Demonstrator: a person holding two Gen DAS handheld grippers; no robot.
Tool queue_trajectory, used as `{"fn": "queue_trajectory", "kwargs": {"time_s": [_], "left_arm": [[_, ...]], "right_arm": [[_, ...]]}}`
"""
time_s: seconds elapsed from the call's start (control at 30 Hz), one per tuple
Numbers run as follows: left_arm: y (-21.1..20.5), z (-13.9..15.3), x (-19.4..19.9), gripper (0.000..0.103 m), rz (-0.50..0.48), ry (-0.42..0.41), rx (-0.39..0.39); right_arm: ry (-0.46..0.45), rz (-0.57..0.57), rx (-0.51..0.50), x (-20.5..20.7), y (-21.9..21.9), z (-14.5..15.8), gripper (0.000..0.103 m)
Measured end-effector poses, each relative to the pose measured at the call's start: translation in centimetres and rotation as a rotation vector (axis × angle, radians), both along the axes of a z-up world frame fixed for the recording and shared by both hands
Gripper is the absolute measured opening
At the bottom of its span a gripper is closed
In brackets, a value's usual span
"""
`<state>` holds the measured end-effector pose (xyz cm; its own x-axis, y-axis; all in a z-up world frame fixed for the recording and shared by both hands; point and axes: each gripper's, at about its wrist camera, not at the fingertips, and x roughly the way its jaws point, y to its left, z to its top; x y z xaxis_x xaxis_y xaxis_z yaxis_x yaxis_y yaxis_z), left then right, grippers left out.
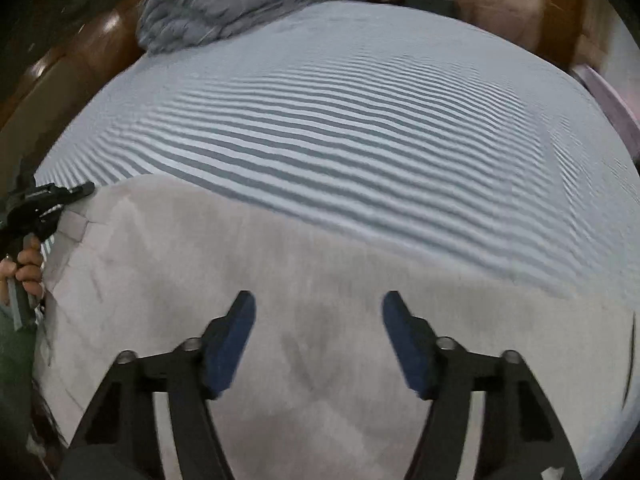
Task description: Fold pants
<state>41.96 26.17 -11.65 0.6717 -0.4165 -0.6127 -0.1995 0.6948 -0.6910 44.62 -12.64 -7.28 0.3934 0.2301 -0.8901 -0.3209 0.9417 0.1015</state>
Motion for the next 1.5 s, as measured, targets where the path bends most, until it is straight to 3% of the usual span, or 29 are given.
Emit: {"fn": "queue_trajectory", "kwargs": {"time_s": [0.2,0.4,0.5,0.57,0.63,0.73,0.9,1.0,1.23,1.3,1.43,1.5], "left_arm": [[-2.0,0.0,0.2,0.011,-0.037,-0.074,0.142],[-1.8,0.6,0.2,0.01,-0.095,-0.12,0.104],[-1.1,1.1,0.2,0.009,-0.114,-0.136,0.021],[-0.6,1.4,0.1,0.009,-0.104,-0.138,-0.039],[-0.2,1.9,-0.2,0.008,-0.089,-0.14,-0.073],[-0.3,3.1,-0.4,0.007,-0.08,-0.15,-0.058],[-0.7,5.2,-1.8,0.007,-0.057,-0.221,-0.034],[-0.7,5.7,-2.3,0.007,-0.045,-0.253,-0.031],[0.4,3.6,-1.0,0.007,0.02,-0.228,-0.02],[0.3,2.8,-0.3,0.007,0.031,-0.204,0.023],[0.0,1.1,0.8,0.007,0.038,-0.137,0.094],[-0.2,0.1,1.6,0.007,0.033,-0.088,0.128]], "right_arm": [[0.059,0.157,-0.016,5.7,0.7,-0.8,0.051],[0.174,0.305,-0.073,7.2,0.3,-2.7,0.05],[0.197,0.319,-0.089,6.5,-0.1,-4.0,0.045],[0.179,0.332,-0.085,5.9,0.0,-3.8,0.026],[0.157,0.335,-0.092,5.2,0.4,-3.2,0.013],[0.076,0.34,-0.169,3.4,1.2,-2.0,0.007],[-0.142,0.252,-0.293,1.9,1.5,2.2,0.005],[-0.194,0.21,-0.319,2.9,2.0,3.3,0.005],[-0.198,0.168,-0.31,5.6,3.2,1.9,0.006],[-0.184,0.161,-0.302,5.8,3.5,0.9,0.007],[-0.096,0.136,-0.279,7.1,2.9,-2.2,0.014],[-0.11,0.119,-0.282,6.9,3.2,-2.4,0.025]]}}
